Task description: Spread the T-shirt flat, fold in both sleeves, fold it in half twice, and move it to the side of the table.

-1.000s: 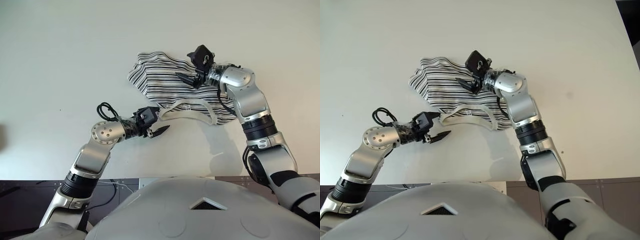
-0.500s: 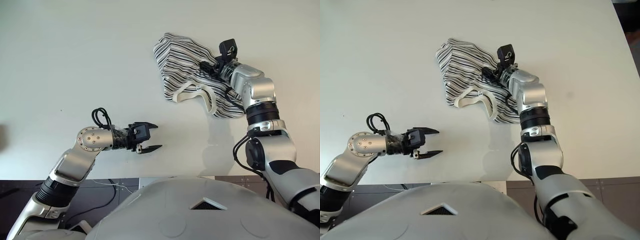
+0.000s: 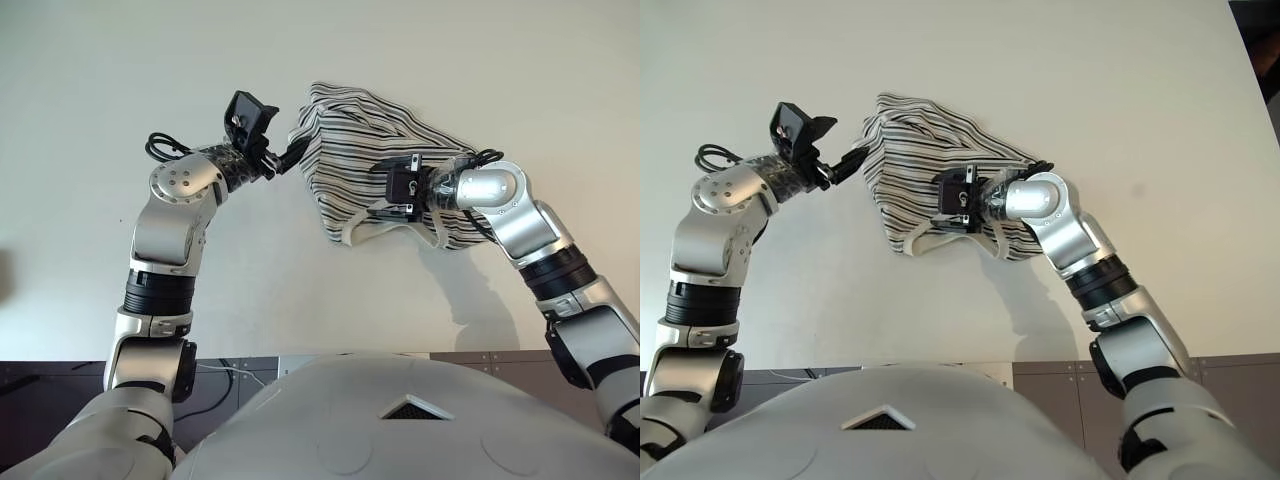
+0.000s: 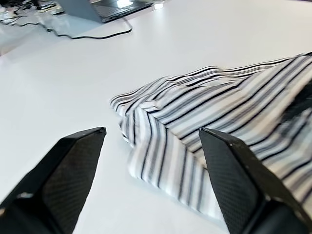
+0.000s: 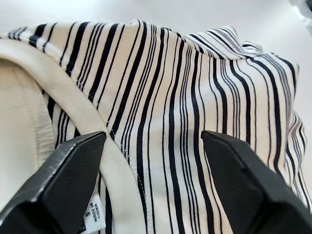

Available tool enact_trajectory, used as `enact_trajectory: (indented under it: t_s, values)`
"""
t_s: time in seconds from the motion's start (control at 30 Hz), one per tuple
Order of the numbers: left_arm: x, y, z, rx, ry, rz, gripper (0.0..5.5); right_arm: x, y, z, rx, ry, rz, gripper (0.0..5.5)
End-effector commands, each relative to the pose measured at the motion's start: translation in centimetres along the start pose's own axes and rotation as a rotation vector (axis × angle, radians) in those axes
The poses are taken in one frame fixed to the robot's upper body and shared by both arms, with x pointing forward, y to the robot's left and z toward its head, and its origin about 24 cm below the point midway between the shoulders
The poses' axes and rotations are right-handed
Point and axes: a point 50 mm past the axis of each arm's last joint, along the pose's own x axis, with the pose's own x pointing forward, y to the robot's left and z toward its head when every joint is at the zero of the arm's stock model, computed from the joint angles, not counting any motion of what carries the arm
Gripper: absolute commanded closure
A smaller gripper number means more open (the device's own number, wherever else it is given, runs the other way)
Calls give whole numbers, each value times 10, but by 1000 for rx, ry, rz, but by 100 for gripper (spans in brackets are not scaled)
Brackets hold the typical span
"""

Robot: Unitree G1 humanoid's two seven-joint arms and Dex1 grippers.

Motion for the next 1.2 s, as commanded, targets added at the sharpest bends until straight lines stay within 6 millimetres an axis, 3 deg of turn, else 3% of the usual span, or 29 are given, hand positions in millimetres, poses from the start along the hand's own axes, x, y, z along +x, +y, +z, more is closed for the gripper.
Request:
enact_trajectory:
  t_s: [0.03,0.1,0.17,0.23,0.3,0.37,0.47,0.57,0.63,0.7,0.77,0.83,0.9,0.97,1.03,1.1,1.2]
  values:
    - [12,-11,-16,109,73,-57,194,-4,6,-5,22,-22,46,186]
    - [9,-30,-40,184,150,-160,194,3,-6,-1,32,-39,-32,186]
    - [3,-37,-50,183,170,-186,194,8,-7,-2,44,-34,-54,186]
    - [-3,-27,-62,221,227,-148,194,12,0,-5,62,-29,-37,186]
    - [-14,-3,-77,297,315,-65,194,13,3,-6,60,-23,-10,186]
    - [-17,18,-74,309,302,16,194,14,3,-6,35,-9,16,186]
    - [-8,36,-55,295,219,62,194,25,7,-13,-62,68,42,186]
    - [-3,42,-48,298,171,60,194,31,-11,13,-70,-76,-106,186]
    - [-2,46,-33,291,63,91,194,4,-36,47,25,-304,-316,186]
    - [-5,50,-15,256,-58,149,194,-35,-50,62,126,-444,-466,186]
    - [-25,54,4,208,-187,231,194,-78,-53,41,75,-304,-620,186]
    - [-53,49,4,239,-233,281,194,-107,-40,-4,-105,50,-686,186]
    - [-82,30,-24,357,-137,210,194,-121,-6,-39,-286,304,-538,186]
    - [-118,-1,-68,497,92,-22,194,-125,34,-54,-326,356,-358,186]
    - [-141,-16,-86,536,204,-163,194,-126,57,-57,-326,353,-258,186]
    - [-136,-18,-87,608,234,-245,194,-120,67,-58,-333,343,-195,186]
    - [-108,-21,-88,744,224,-304,194,-102,65,-53,-365,293,-156,186]
